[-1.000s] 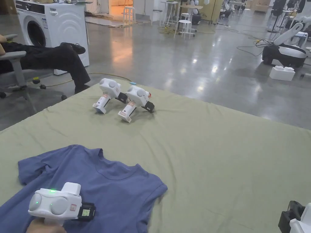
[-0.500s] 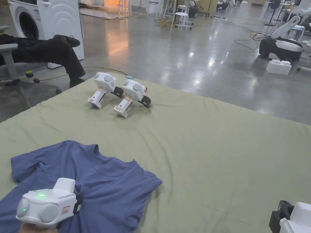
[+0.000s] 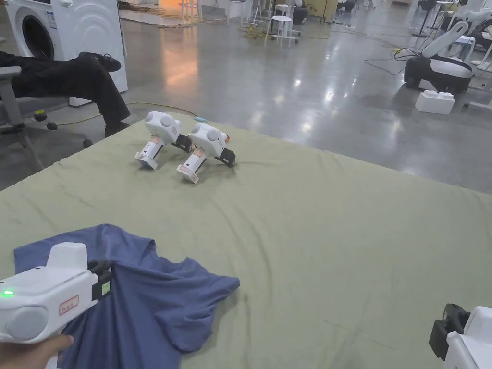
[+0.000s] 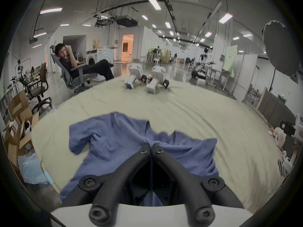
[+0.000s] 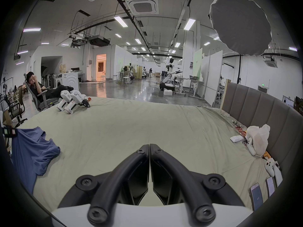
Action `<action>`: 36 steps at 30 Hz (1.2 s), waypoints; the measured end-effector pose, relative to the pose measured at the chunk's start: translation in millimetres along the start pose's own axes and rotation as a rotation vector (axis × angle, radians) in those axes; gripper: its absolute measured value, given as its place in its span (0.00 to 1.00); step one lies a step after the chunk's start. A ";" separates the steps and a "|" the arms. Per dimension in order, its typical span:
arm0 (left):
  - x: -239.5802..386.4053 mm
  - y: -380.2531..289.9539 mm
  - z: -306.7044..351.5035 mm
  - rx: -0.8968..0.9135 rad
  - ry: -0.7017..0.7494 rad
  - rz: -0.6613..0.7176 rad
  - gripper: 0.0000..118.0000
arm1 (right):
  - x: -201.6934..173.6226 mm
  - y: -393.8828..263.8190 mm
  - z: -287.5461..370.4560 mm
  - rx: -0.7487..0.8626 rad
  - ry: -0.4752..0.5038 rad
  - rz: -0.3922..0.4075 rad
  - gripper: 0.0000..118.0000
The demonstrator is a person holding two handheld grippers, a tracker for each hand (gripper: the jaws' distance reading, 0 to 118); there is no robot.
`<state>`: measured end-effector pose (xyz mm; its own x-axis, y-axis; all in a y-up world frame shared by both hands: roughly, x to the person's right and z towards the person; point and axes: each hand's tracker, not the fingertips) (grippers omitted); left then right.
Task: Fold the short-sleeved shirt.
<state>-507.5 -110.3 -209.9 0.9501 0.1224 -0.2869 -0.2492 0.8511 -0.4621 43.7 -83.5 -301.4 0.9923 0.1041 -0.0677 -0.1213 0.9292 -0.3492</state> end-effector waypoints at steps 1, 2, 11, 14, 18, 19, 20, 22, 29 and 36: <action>3.7 7.5 6.1 0.016 0.003 -0.011 0.00 | -0.7 0.9 1.1 0.003 0.001 0.001 0.00; 5.6 13.0 10.2 0.033 -0.004 -0.019 0.00 | -1.3 1.8 2.2 0.006 0.004 0.001 0.00; 28.5 51.5 35.3 0.251 -0.122 -0.083 0.00 | 0.4 9.8 14.7 0.041 0.017 -0.017 0.00; 56.3 83.1 54.9 0.310 -0.174 -0.109 0.00 | 4.8 14.2 21.3 0.057 0.015 -0.025 0.00; 129.7 139.9 94.6 0.392 -0.279 -0.145 0.00 | 17.4 18.0 29.8 0.081 0.004 -0.040 0.00; 142.6 145.8 99.8 0.404 -0.298 -0.155 0.00 | 22.2 18.4 31.6 0.087 -0.001 -0.044 0.00; 155.2 152.6 97.2 0.417 -0.317 -0.164 0.00 | 26.6 19.1 33.9 0.092 -0.006 -0.049 0.00; 181.2 160.9 100.7 0.436 -0.382 -0.181 0.00 | 37.0 20.8 39.7 0.103 -0.020 -0.059 0.00; 288.4 162.6 93.3 0.418 -0.580 -0.225 0.00 | 81.6 19.3 56.8 0.132 -0.093 -0.106 0.00; 399.8 103.2 73.0 0.267 -0.787 -0.256 0.00 | 127.8 7.3 75.4 0.132 -0.185 -0.142 0.00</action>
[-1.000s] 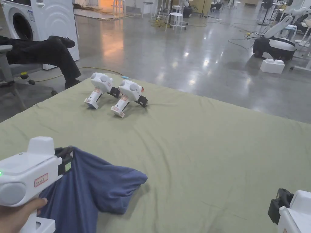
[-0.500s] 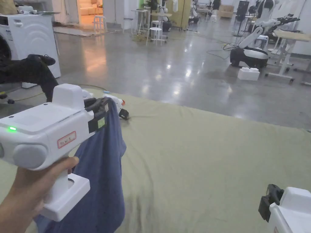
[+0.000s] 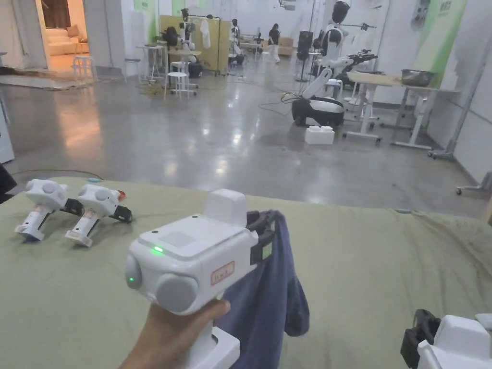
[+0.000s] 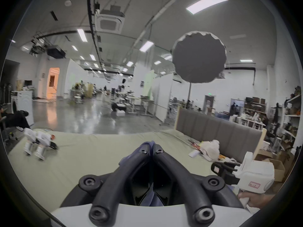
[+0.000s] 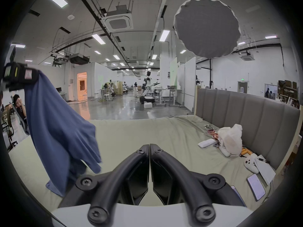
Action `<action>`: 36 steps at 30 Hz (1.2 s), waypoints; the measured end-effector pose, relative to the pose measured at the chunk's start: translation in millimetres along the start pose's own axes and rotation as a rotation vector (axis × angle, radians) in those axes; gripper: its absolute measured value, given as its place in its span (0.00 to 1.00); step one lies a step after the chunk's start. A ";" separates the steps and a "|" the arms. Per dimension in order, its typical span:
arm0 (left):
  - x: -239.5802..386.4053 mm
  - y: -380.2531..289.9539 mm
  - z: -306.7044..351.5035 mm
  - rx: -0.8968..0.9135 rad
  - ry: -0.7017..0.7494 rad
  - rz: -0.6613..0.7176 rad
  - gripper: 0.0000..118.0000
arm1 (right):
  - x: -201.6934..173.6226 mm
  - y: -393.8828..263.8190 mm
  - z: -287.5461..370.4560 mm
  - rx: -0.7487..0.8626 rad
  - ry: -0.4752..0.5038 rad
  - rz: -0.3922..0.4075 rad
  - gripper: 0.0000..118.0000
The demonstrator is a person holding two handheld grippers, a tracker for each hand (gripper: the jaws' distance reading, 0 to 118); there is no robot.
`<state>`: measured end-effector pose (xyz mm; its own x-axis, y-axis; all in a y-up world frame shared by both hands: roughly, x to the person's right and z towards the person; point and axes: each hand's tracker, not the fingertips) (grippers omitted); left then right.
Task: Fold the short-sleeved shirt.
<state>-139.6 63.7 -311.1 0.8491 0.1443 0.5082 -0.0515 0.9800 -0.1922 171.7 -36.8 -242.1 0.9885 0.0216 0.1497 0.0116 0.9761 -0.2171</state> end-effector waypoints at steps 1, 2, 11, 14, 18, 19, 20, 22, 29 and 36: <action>10.2 -12.0 -10.2 -0.025 -0.011 0.016 0.00 | 6.4 -1.3 1.2 -0.005 -0.011 -0.005 0.00; 17.3 -22.5 -18.6 -0.051 -0.029 0.034 0.00 | 11.5 -2.5 2.9 -0.009 -0.021 -0.009 0.00; 42.1 -124.0 -52.0 -0.256 -0.050 0.093 0.24 | 36.8 -19.3 11.8 -0.043 -0.066 0.000 0.00; 36.1 -123.7 -38.0 -0.239 0.066 0.058 0.51 | 35.1 -20.7 13.1 -0.050 -0.061 0.001 0.00; 15.5 -98.6 -9.0 -0.135 0.140 0.016 0.55 | 21.8 -13.4 14.6 -0.032 -0.032 0.012 0.00; 8.6 -93.1 -0.6 -0.109 0.167 0.013 0.54 | 16.3 -9.6 14.7 -0.020 -0.021 0.018 0.00; 2.8 -87.6 7.7 -0.091 0.195 0.013 0.54 | 10.8 -6.2 15.2 -0.005 -0.008 0.023 0.00; -9.7 -80.3 23.2 -0.060 0.254 0.000 0.53 | -2.9 1.4 14.8 0.025 0.013 0.041 0.00; -31.4 -74.8 67.9 0.023 0.436 -0.056 0.06 | -44.9 15.4 13.2 0.109 0.068 0.054 0.00; -44.2 -81.4 86.1 0.029 0.509 -0.013 0.00 | -62.1 18.8 11.7 0.126 0.103 0.041 0.00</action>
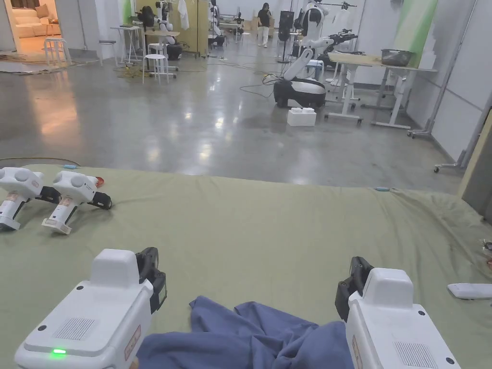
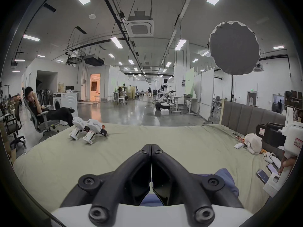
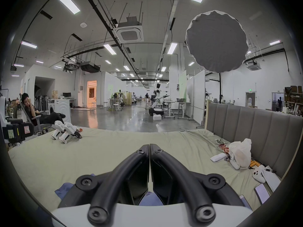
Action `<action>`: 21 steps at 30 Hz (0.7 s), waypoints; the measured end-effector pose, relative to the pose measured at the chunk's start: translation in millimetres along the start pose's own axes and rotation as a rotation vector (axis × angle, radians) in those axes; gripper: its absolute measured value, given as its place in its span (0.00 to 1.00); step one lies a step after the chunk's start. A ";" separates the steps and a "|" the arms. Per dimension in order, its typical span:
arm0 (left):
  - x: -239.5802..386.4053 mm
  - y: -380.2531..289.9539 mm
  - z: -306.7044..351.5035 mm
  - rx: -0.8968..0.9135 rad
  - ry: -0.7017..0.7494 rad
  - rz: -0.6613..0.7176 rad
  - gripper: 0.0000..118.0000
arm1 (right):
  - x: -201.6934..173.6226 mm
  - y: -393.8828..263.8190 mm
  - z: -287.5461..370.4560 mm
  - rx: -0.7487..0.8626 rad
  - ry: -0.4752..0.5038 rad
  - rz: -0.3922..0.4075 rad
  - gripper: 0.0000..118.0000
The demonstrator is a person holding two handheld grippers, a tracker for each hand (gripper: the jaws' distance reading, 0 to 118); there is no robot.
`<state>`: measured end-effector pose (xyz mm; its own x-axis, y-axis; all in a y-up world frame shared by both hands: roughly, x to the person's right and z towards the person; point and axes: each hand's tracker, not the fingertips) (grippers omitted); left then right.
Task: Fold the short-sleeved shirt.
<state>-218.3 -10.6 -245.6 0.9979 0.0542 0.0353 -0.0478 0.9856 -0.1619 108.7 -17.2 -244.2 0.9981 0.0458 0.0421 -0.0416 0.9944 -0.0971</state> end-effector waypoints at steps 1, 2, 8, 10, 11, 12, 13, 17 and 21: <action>-3.4 -3.3 -2.7 -0.032 0.004 0.007 0.00 | 0.1 -0.9 -0.7 -0.009 0.009 -0.002 0.00; -7.6 -7.9 -6.8 -0.068 0.004 0.022 0.00 | 1.0 -2.3 -1.4 -0.016 0.012 -0.001 0.00; -42.7 -65.7 -53.9 -0.406 -0.032 0.041 0.01 | 15.8 -23.3 -1.6 -0.094 0.001 0.019 0.00; -51.5 -87.2 -69.6 -0.498 -0.022 0.043 0.12 | 22.6 -30.6 -1.3 -0.119 -0.010 0.014 0.00; -55.6 -96.5 -77.2 -0.550 -0.021 0.055 0.26 | 25.8 -33.6 -1.4 -0.131 -0.018 0.013 0.00; -59.2 -106.2 -84.3 -0.609 -0.014 0.060 0.51 | 29.4 -36.7 -1.7 -0.144 -0.025 0.012 0.00; -61.8 -115.6 -90.7 -0.649 0.001 0.065 0.65 | 32.9 -39.4 -1.8 -0.154 -0.031 0.006 0.00; -66.2 -147.2 -109.2 -0.732 0.034 0.057 0.73 | 44.9 -48.4 -0.1 -0.182 -0.055 -0.008 0.00; -69.2 -173.7 -122.2 -0.855 0.123 0.093 0.70 | 54.6 -54.4 4.8 -0.206 -0.071 -0.010 0.00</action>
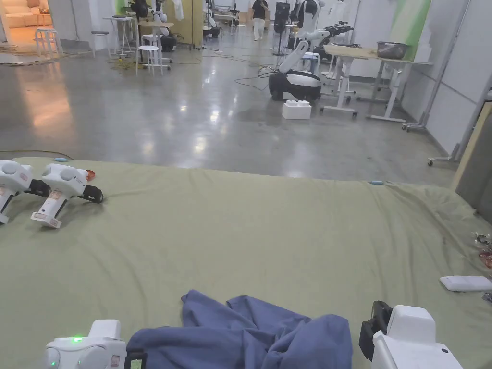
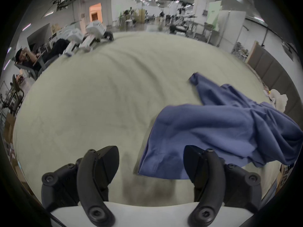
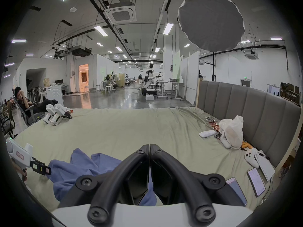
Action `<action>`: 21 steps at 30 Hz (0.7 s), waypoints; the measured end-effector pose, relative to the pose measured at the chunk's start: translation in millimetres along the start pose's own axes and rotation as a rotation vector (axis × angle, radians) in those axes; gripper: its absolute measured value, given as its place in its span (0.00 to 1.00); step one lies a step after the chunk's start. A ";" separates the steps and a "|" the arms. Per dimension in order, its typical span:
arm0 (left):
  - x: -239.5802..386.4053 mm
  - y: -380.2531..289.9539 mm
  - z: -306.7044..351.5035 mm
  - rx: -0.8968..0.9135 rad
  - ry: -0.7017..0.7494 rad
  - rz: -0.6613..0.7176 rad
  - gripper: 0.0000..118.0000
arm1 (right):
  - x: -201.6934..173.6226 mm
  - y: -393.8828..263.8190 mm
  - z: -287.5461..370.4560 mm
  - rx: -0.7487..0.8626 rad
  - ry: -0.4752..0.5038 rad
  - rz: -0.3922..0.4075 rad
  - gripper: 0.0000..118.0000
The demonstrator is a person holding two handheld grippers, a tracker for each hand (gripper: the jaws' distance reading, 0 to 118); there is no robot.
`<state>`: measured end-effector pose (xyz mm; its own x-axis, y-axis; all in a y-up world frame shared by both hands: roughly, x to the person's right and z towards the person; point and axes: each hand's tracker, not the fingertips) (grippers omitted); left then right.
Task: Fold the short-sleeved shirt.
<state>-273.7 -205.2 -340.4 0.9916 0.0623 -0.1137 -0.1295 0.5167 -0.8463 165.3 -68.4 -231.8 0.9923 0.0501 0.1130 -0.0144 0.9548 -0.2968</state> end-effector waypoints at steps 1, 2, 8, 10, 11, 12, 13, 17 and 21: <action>0.8 -1.9 -4.0 0.007 -0.018 -0.001 0.64 | 2.6 -2.2 0.6 -0.006 -0.006 0.002 0.00; 2.7 -4.5 -7.0 0.003 -0.014 0.003 0.57 | 5.1 -4.1 0.8 -0.009 -0.010 0.001 0.00; 26.6 -16.6 6.4 0.076 -0.033 -0.126 0.02 | 23.0 -15.4 -5.9 -0.065 -0.031 -0.018 0.01; 26.6 -15.9 10.2 0.069 -0.030 -0.130 0.00 | 29.1 -18.4 -10.6 -0.106 -0.030 -0.016 0.02; 25.2 -14.9 11.4 0.072 -0.044 -0.124 0.00 | 31.9 -20.2 -13.6 -0.131 -0.017 -0.022 0.04; 22.3 -14.6 16.2 0.088 -0.064 -0.107 0.00 | 35.1 -22.0 -17.2 -0.167 -0.015 -0.022 0.14; 20.3 -14.4 21.6 0.110 -0.077 -0.090 0.00 | 38.4 -23.5 -20.9 -0.198 -0.010 -0.025 0.25; 17.2 -14.5 46.6 0.173 -0.076 -0.093 0.00 | 46.7 -35.6 -40.2 -0.329 0.026 -0.033 0.64; 16.8 -13.6 62.5 0.200 -0.086 -0.116 0.00 | 42.8 -58.7 -65.4 -0.476 0.081 -0.005 0.63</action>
<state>-254.9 -157.8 -298.2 0.9977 0.0608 0.0307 -0.0192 0.6831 -0.7301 216.6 -141.5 -271.6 0.9989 0.0047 0.0471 0.0297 0.7136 -0.6999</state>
